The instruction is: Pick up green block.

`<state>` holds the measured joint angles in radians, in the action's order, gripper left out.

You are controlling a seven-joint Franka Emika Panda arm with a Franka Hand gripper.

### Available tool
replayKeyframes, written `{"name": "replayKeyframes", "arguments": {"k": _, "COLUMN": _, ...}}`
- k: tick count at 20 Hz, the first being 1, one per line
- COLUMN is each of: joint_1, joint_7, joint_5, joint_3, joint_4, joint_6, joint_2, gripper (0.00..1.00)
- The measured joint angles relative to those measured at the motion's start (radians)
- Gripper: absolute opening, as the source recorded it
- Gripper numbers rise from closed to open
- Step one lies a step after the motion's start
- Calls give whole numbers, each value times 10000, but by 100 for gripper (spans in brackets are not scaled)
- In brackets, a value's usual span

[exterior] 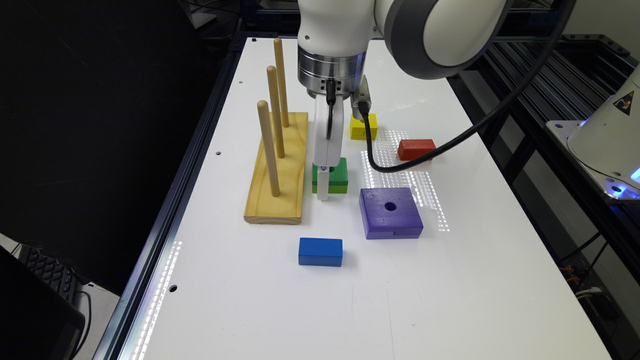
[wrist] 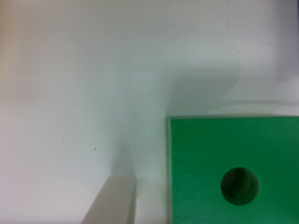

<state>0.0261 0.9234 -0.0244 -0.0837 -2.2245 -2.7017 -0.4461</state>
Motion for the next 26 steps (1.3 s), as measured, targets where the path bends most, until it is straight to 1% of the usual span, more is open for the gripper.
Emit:
{"name": "replayKeyframes", "arguments": {"k": 6, "joint_1": 5, "joint_7": 1, "joint_5": -12, "joint_3": -1, "joint_4": 16, "joint_6": -5, "joint_2": -65, "gripper": 100}}
{"name": "replayKeyframes", "arguments": {"k": 7, "joint_1": 5, "joint_7": 1, "joint_5": -16, "joint_3": -1, "joint_4": 17, "joint_6": -3, "joint_2": -61, "gripper": 0}}
{"name": "replayKeyframes", "arguments": {"k": 26, "joint_1": 4, "joint_7": 0, "joint_5": -19, "joint_3": -3, "joint_4": 16, "joint_6": 13, "joint_2": -40, "gripper": 0}}
